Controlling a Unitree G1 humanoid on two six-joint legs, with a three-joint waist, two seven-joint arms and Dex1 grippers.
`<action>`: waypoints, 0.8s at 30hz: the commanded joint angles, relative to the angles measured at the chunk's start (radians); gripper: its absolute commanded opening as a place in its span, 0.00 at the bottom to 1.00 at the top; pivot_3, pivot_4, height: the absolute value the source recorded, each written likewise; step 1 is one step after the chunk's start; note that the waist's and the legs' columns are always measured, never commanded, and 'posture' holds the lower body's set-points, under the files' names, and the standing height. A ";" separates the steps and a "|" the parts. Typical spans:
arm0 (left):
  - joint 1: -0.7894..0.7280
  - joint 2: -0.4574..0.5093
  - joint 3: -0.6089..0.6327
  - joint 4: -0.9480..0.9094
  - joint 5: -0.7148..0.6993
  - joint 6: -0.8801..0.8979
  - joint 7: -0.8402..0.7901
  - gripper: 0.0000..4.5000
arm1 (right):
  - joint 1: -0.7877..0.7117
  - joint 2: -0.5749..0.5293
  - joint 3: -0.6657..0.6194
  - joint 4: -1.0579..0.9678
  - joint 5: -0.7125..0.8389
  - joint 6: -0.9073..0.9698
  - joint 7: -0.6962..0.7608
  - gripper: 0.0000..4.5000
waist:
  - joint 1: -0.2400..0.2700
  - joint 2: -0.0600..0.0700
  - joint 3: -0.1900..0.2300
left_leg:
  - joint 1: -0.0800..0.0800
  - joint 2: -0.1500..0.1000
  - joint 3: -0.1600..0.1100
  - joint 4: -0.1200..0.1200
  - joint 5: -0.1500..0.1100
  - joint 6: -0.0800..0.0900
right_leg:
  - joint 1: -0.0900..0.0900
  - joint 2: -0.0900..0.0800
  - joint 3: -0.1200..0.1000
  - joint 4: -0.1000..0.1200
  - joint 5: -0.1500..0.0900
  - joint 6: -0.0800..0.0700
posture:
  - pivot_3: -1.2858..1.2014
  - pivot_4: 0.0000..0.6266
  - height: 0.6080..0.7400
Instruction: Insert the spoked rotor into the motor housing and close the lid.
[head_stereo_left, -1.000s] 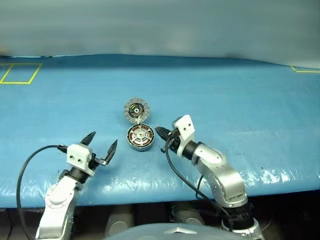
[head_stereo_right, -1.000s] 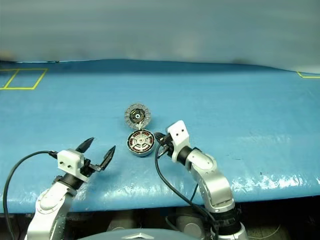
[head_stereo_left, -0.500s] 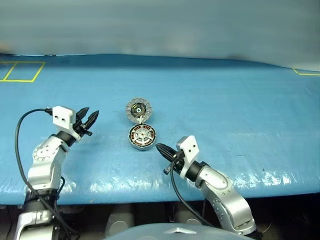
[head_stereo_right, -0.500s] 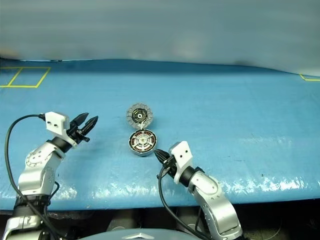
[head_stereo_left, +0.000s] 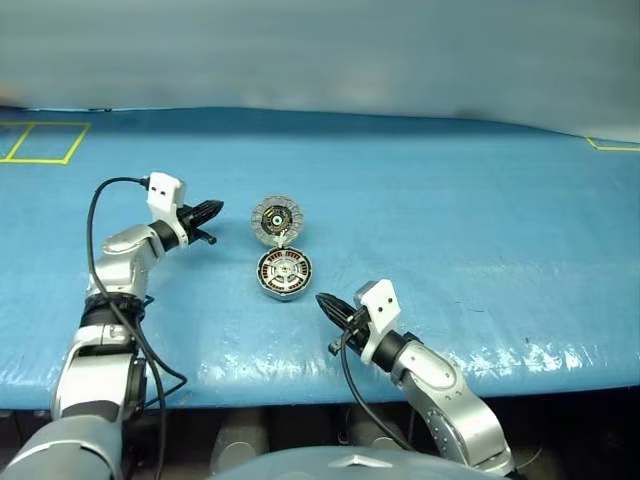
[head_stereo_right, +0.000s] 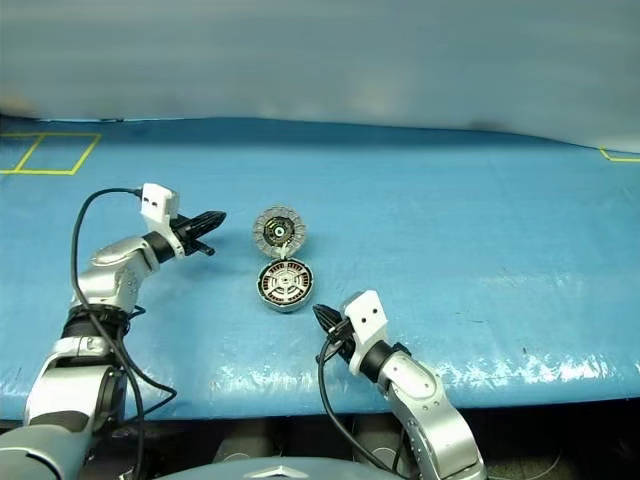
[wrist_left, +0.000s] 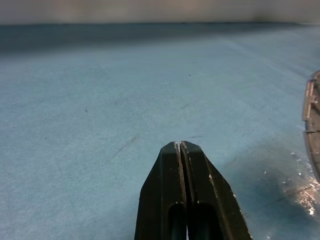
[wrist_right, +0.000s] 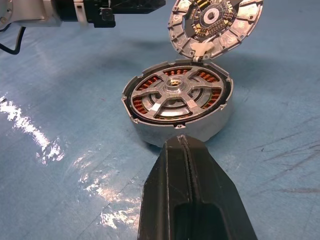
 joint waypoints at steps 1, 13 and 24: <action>-0.076 -0.019 -0.031 0.087 0.052 -0.074 -0.020 0.01 | -0.003 0.001 0.005 -0.040 0.004 -0.013 -0.016 0.00 | 0.001 0.000 0.000 | 0.000 0.000 0.000 0.000 0.000 0.000 | 0.000 0.000 0.000 0.000 0.000 0.000 | 0.52 0.24 1.00; -0.250 -0.061 -0.095 0.308 0.125 -0.219 -0.281 0.01 | -0.003 -0.007 0.012 -0.045 -0.001 -0.017 -0.050 0.00 | 0.001 0.000 0.000 | -0.001 0.000 0.000 0.000 0.000 0.000 | 0.000 0.001 0.000 0.000 0.000 0.000 | 0.52 0.24 1.00; -0.269 -0.025 -0.136 0.281 0.123 -0.085 -0.624 0.01 | 0.001 -0.005 0.024 -0.030 -0.010 -0.004 -0.080 0.00 | -0.001 0.000 0.000 | -0.001 0.000 -0.001 0.001 0.000 0.000 | 0.000 0.000 0.000 0.000 0.000 0.000 | 0.52 0.24 1.00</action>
